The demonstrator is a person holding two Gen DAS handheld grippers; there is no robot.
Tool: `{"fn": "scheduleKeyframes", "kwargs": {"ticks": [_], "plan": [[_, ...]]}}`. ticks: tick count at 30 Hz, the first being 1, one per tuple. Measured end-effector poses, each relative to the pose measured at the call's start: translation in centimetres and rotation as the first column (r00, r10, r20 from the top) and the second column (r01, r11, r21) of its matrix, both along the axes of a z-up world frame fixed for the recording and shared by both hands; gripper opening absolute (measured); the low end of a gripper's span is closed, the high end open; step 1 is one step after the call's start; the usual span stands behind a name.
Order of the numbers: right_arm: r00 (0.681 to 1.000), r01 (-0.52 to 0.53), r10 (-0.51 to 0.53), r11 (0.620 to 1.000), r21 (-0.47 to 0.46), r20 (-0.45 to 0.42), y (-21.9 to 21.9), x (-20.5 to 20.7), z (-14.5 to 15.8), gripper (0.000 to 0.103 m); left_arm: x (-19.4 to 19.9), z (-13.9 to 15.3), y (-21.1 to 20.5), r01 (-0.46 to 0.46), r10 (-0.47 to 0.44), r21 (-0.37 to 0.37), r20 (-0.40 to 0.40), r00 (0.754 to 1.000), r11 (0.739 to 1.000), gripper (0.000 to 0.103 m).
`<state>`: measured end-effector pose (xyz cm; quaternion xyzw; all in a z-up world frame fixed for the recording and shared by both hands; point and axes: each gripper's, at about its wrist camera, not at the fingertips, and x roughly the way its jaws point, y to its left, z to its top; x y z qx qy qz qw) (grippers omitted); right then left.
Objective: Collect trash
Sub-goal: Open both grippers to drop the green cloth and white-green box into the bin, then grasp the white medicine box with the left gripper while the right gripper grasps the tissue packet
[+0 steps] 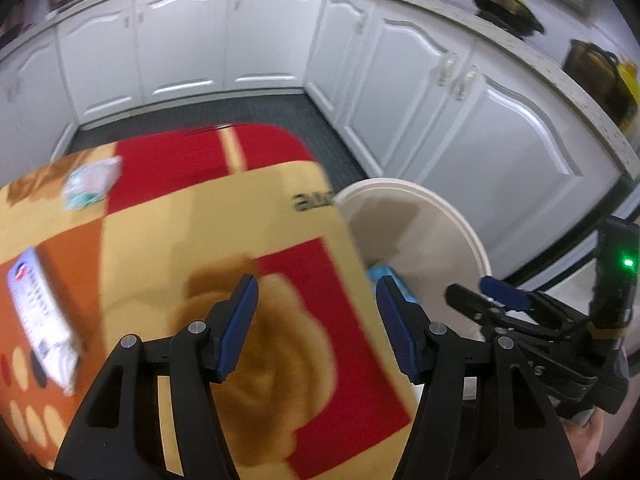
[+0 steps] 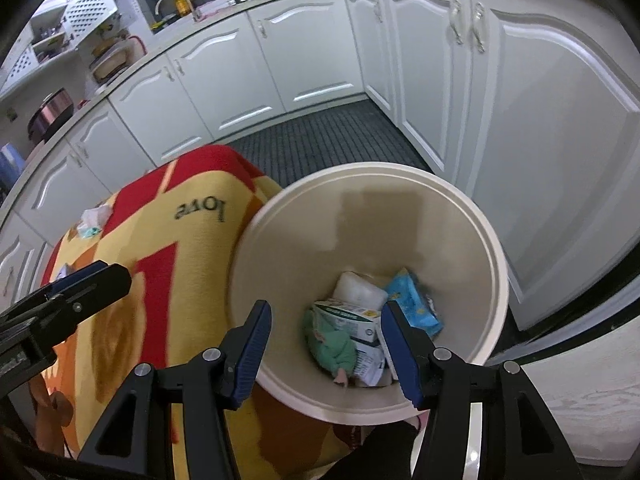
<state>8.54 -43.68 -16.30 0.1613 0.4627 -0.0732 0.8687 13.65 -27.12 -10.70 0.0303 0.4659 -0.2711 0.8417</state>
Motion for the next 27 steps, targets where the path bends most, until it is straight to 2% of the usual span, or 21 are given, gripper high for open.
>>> {"fn": "scheduleKeyframes", "kwargs": {"ticks": [3, 12, 19, 22, 27], "plan": [[1.0, -0.022, 0.022, 1.0, 0.007, 0.013, 1.2, 0.1, 0.5, 0.062, 0.6, -0.3, 2.2, -0.05, 0.051, 0.022, -0.01, 0.999, 0.998, 0.06], [0.992, -0.125, 0.124, 0.992, 0.006, 0.035, 5.7, 0.9, 1.8, 0.063, 4.4, -3.2, 8.6, -0.184, 0.19, 0.071, -0.08, 0.979, 0.98, 0.06], [0.98, -0.193, 0.192, 0.981, 0.007, 0.054, 8.6, 1.8, 2.8, 0.066, 3.4, -2.8, 14.1, -0.218, 0.225, 0.084, -0.079, 0.971, 0.972, 0.06], [0.973, -0.226, 0.224, 0.974, 0.02, 0.059, 10.2, 2.8, 2.9, 0.067, 2.4, -2.2, 16.5, -0.229, 0.235, 0.073, -0.087, 0.968, 0.971, 0.06], [0.956, -0.293, 0.29, 0.955, 0.054, 0.052, 13.6, 5.7, 2.1, 0.073, 0.9, -0.6, 20.3, -0.233, 0.232, 0.004, -0.107, 0.967, 0.972, 0.06]]}}
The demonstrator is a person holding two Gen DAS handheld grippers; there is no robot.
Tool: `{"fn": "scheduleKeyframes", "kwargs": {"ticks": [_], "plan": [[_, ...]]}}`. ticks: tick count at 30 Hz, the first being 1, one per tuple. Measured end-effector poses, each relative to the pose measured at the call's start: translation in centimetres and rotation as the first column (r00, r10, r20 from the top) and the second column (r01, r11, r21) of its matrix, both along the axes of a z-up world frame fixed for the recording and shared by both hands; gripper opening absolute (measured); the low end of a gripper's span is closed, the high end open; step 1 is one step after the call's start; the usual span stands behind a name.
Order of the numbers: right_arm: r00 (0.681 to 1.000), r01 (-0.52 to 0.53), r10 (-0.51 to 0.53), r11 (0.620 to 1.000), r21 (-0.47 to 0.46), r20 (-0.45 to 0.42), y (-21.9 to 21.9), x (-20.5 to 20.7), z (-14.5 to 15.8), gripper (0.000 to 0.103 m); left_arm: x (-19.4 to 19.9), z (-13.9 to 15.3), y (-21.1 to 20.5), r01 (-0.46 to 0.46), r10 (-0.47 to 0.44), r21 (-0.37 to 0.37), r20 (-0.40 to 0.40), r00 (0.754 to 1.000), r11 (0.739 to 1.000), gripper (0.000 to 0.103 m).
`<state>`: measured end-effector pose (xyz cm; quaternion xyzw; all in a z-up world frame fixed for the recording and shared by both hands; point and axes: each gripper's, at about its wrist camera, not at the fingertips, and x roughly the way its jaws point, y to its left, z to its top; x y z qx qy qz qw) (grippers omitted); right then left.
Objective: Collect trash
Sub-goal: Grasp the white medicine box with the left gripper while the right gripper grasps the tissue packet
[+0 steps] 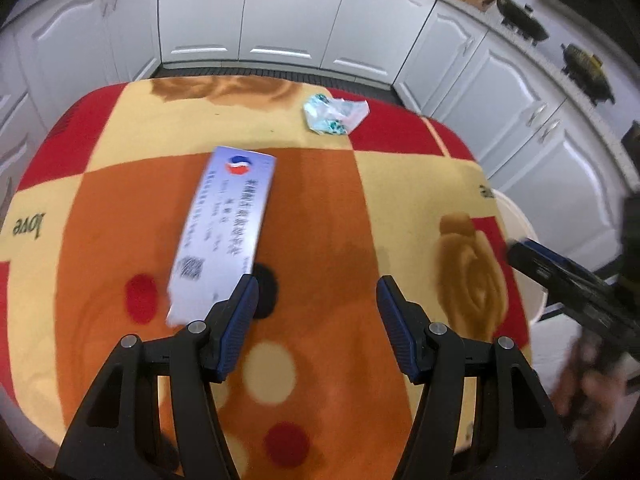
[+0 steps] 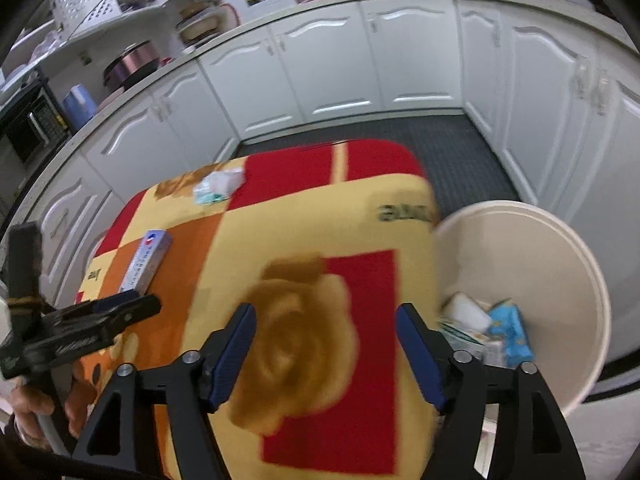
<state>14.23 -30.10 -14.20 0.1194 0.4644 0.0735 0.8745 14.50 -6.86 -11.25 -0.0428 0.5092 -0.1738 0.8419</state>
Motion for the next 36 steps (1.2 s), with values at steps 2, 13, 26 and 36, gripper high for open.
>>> {"fn": "scheduleKeyframes", "kwargs": {"ticks": [2, 13, 26, 36], "plan": [[0.999, -0.034, 0.034, 0.999, 0.013, 0.001, 1.4, 1.6, -0.4, 0.073, -0.5, 0.9, 1.3, -0.009, 0.009, -0.013, 0.009, 1.0, 1.0, 0.061], [0.994, -0.104, 0.106, 0.993, 0.05, -0.039, 7.8, 11.6, -2.3, 0.081, 2.0, 0.4, 4.1, -0.038, 0.036, 0.048, 0.058, 0.998, 0.998, 0.071], [0.992, -0.12, 0.12, 0.993, 0.006, -0.03, 11.6, 16.7, -3.5, 0.038, 5.2, -2.9, 2.4, 0.022, -0.036, 0.198, 0.065, 0.997, 0.98, 0.07], [0.988, -0.152, 0.151, 0.988, 0.016, 0.029, 7.4, 9.1, -0.6, 0.036, 3.4, -1.7, 3.1, -0.016, 0.009, 0.091, 0.076, 0.997, 0.996, 0.051]]}}
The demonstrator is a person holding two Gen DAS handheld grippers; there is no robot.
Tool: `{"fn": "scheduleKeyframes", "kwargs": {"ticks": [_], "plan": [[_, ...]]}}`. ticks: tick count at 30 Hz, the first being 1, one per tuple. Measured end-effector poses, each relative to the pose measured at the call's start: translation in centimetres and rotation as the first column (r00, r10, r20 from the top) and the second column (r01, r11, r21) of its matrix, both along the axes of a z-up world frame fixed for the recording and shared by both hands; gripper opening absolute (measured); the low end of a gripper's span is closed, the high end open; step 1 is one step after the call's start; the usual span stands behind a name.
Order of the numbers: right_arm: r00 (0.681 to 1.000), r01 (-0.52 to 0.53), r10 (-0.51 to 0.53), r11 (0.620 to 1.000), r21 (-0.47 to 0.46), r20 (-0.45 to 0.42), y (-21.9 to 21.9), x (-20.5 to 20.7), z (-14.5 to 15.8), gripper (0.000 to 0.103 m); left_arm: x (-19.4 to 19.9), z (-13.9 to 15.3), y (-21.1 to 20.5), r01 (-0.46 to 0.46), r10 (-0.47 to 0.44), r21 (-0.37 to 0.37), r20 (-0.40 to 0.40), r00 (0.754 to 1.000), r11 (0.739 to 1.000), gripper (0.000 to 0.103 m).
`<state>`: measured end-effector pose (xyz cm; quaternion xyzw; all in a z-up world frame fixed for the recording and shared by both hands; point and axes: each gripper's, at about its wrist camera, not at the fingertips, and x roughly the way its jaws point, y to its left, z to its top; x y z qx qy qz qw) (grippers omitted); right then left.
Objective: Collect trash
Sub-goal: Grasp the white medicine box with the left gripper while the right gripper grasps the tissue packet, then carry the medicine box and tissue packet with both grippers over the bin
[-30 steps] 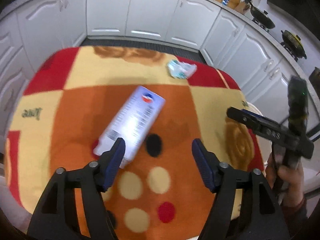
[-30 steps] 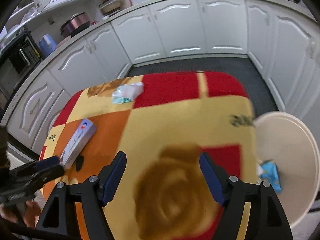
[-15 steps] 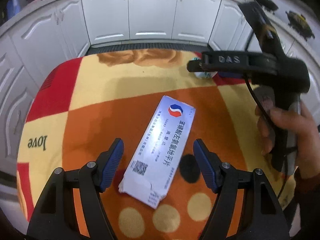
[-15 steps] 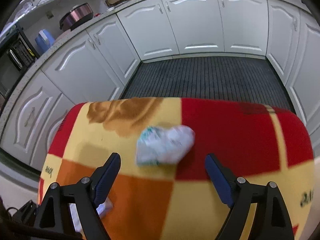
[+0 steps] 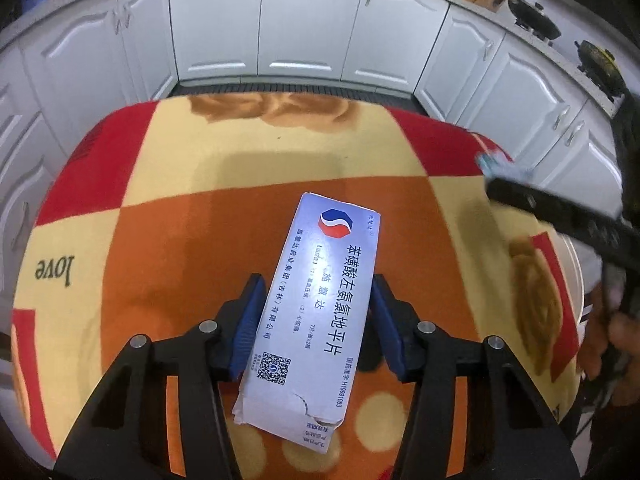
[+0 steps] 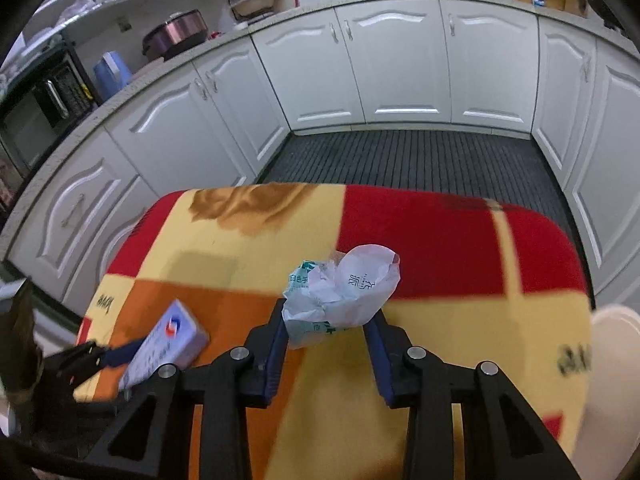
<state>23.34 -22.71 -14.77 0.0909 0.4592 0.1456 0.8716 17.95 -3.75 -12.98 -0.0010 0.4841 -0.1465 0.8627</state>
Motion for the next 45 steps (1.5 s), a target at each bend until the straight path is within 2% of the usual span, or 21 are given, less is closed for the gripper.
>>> {"fn": "scheduleKeyframes", "kwargs": {"ticks": [7, 16, 33, 45], "plan": [[0.999, 0.027, -0.027, 0.999, -0.018, 0.024, -2.2, -6.1, 0.8, 0.036, -3.0, 2.1, -2.6, 0.03, -0.029, -0.006, 0.057, 0.998, 1.0, 0.051], [0.994, 0.087, -0.086, 0.996, -0.01, 0.071, -4.6, -10.5, 2.8, 0.036, -6.0, 4.0, -6.5, 0.091, -0.092, 0.01, 0.116, 0.989, 0.996, 0.051], [0.982, 0.174, -0.172, 0.984, -0.028, 0.073, -9.2, -14.1, 2.9, 0.036, -7.6, 4.8, -12.9, 0.179, -0.179, 0.014, 0.15, 0.972, 0.984, 0.05], [0.953, 0.302, -0.3, 0.953, -0.039, 0.044, -15.6, -15.8, 1.9, 0.036, -7.6, 4.4, -20.7, 0.305, -0.3, -0.019, 0.136, 0.944, 0.952, 0.05]]}}
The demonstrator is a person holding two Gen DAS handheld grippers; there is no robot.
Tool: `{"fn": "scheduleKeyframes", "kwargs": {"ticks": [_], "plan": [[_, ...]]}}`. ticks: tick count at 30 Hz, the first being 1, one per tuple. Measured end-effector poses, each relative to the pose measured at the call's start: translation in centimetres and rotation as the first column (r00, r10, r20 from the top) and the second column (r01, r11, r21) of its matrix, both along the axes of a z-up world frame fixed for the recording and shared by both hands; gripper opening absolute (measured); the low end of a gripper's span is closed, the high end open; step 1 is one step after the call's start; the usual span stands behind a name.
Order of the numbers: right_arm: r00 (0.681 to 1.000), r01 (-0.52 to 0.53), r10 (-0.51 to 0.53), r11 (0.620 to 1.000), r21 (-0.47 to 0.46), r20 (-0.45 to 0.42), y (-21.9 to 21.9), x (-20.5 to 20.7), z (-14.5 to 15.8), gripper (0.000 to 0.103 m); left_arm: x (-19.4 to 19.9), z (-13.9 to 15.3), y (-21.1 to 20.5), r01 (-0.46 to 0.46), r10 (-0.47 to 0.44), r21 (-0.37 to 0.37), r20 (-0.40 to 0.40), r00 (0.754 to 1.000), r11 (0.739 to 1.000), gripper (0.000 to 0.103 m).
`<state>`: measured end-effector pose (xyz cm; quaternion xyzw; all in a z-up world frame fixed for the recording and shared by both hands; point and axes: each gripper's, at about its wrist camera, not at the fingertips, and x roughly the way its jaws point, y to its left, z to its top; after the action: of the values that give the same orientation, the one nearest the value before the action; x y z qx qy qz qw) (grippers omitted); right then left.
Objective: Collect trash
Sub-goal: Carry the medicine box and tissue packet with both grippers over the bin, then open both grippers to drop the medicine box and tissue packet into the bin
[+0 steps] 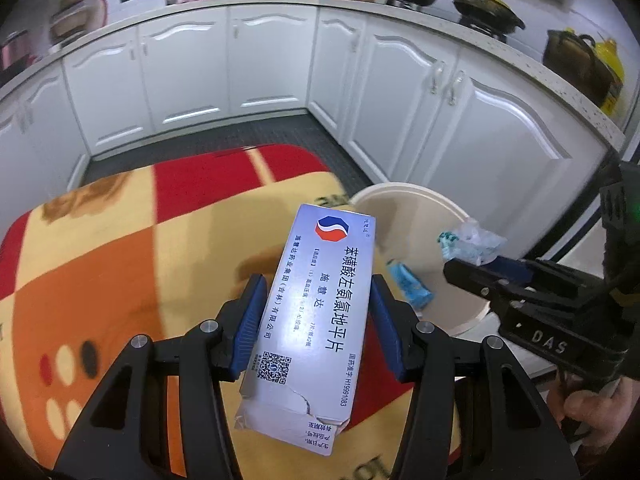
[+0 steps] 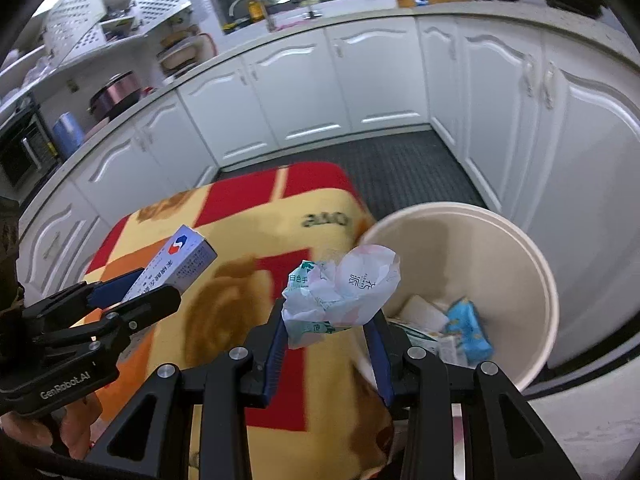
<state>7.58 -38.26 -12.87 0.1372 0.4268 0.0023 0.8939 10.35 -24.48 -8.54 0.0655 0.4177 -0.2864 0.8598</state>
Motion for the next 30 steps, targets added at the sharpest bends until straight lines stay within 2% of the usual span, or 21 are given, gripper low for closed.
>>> {"fn": "scheduleKeyframes", "kwargs": {"ticks": [9, 19, 26, 29, 30], "plan": [[0.995, 0.087, -0.087, 0.996, 0.005, -0.048, -4.5, -0.3, -2.0, 0.036, 1.4, -1.5, -5.4, 0.054, -0.053, 0.02, -0.047, 0.997, 0.998, 0.05], [0.983, 0.158, -0.156, 0.987, 0.012, -0.101, -7.8, 0.0, -4.3, 0.036, 2.8, -2.9, -8.5, 0.072, -0.07, 0.031, -0.072, 0.995, 0.997, 0.05], [0.975, 0.183, -0.18, 0.983, 0.012, -0.127, -8.9, 0.2, -5.7, 0.046, 3.5, -3.8, -9.5, 0.078, -0.076, 0.02, -0.106, 0.991, 0.997, 0.05], [0.971, 0.199, -0.195, 0.98, 0.014, -0.136, -9.4, 0.3, -6.0, 0.053, 3.8, -4.1, -9.8, 0.086, -0.086, -0.003, -0.13, 0.988, 0.996, 0.051], [0.969, 0.206, -0.202, 0.978, 0.018, -0.143, -9.6, 0.3, -6.1, 0.061, 3.8, -4.2, -9.9, 0.087, -0.087, -0.01, -0.135, 0.987, 0.996, 0.051]]}}
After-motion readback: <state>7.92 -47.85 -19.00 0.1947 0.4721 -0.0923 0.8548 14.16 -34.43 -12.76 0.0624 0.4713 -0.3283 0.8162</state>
